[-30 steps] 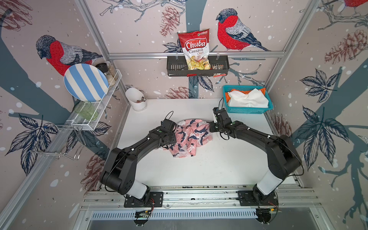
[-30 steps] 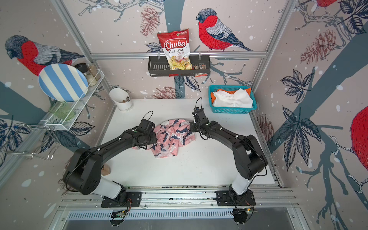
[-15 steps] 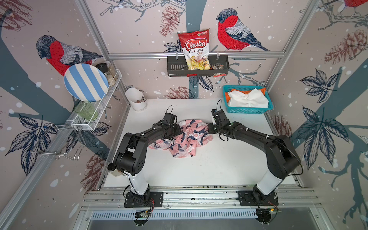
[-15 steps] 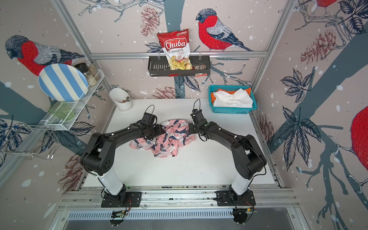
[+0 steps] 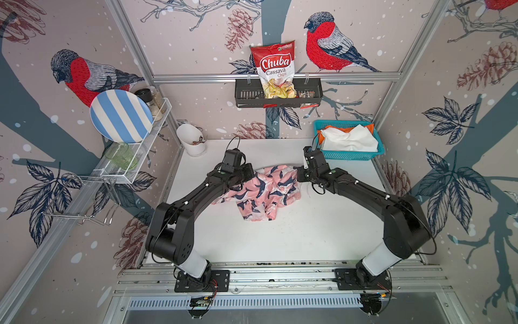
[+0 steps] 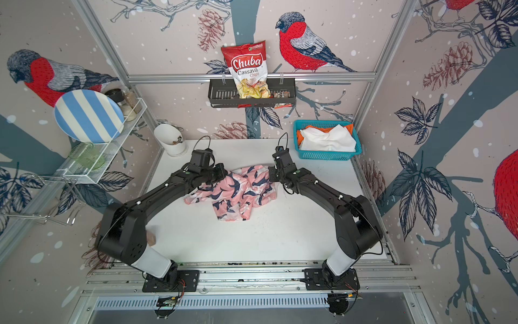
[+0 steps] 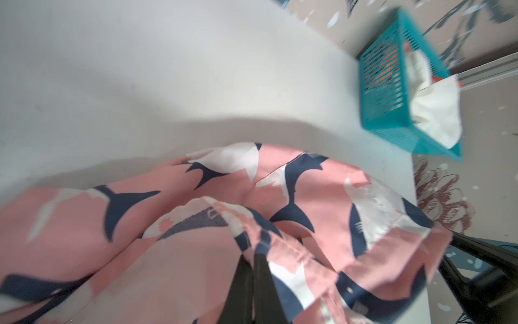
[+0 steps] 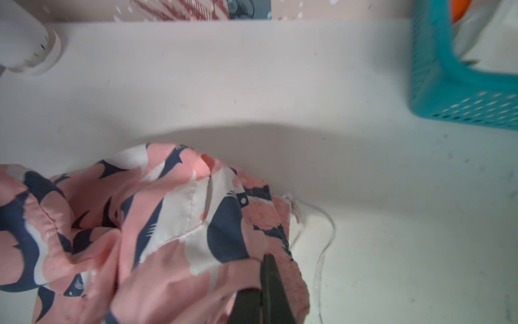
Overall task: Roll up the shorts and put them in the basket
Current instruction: Flatten out the shorts at the center of the board.
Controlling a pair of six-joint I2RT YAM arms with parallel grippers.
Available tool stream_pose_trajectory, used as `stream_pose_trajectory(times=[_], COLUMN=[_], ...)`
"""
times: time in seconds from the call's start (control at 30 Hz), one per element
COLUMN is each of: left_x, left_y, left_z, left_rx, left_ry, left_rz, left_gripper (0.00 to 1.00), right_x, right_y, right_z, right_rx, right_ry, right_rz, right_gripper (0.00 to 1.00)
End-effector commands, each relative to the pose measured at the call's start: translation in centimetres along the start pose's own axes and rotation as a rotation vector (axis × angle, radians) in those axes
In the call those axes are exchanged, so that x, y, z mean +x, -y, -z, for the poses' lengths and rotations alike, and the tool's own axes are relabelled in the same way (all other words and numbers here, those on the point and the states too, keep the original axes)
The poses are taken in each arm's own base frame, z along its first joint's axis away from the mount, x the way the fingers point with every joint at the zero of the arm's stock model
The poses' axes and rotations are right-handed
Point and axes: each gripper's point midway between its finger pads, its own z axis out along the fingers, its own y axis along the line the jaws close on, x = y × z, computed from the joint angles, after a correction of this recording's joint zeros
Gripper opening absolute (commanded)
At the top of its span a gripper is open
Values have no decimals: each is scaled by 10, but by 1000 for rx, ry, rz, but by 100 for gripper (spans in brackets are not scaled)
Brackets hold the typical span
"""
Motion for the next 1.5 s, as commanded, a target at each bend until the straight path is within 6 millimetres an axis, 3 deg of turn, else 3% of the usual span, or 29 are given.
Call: stream_pose_trajectory(times=[0.0,0.1,0.23,0.43,0.53,0.63,0.73,0.83,0.87,0.97,1.07,1.13,1.23,1.27,1.3,1.33,1.4,1.47], left_x=[-36,-69,-99,-120,-139,-165,-196,-228,-236,-254,-250,-236,-216,-211,-213,-209,-213,-207], left_y=[21,49,88,119,123,125,133,133,130,108,72,41,8,0,-1,-6,3,8], left_z=[48,115,216,334,388,428,438,408,388,302,193,105,-10,-38,-54,-74,-74,-67], left_rx=[-3,29,123,184,145,62,4,-83,-121,-257,-317,-352,-363,-368,-363,-363,-327,-317], left_ry=[128,280,517,753,908,1037,1090,1076,1052,929,737,580,358,300,271,238,244,212], left_rz=[-69,-114,-180,-232,-218,-204,-174,-132,-128,-114,-99,-94,-84,-82,-80,-75,-72,-86], left_gripper=[0,0,0,0,0,0,0,0,0,0,0,0,0,0,5,19,45,55], right_x=[-46,-85,-129,-155,-160,-171,-188,-211,-217,-225,-211,-185,-152,-145,-137,-129,-119,-115], right_y=[17,27,30,4,-12,-26,-29,-22,-20,-14,11,39,85,101,120,135,154,160], right_z=[39,93,191,335,385,418,433,416,402,336,244,162,70,47,22,1,-25,-31], right_rx=[78,120,100,-146,-288,-389,-397,-304,-267,-145,-20,35,122,157,194,227,274,294], right_ry=[149,288,520,841,932,998,1043,1024,997,874,719,572,430,394,346,286,187,149], right_rz=[-22,-14,-3,62,99,121,119,64,46,14,-54,-130,-234,-266,-301,-328,-352,-336], right_gripper=[0,0,0,0,0,0,0,0,0,0,0,0,0,0,0,6,42,53])
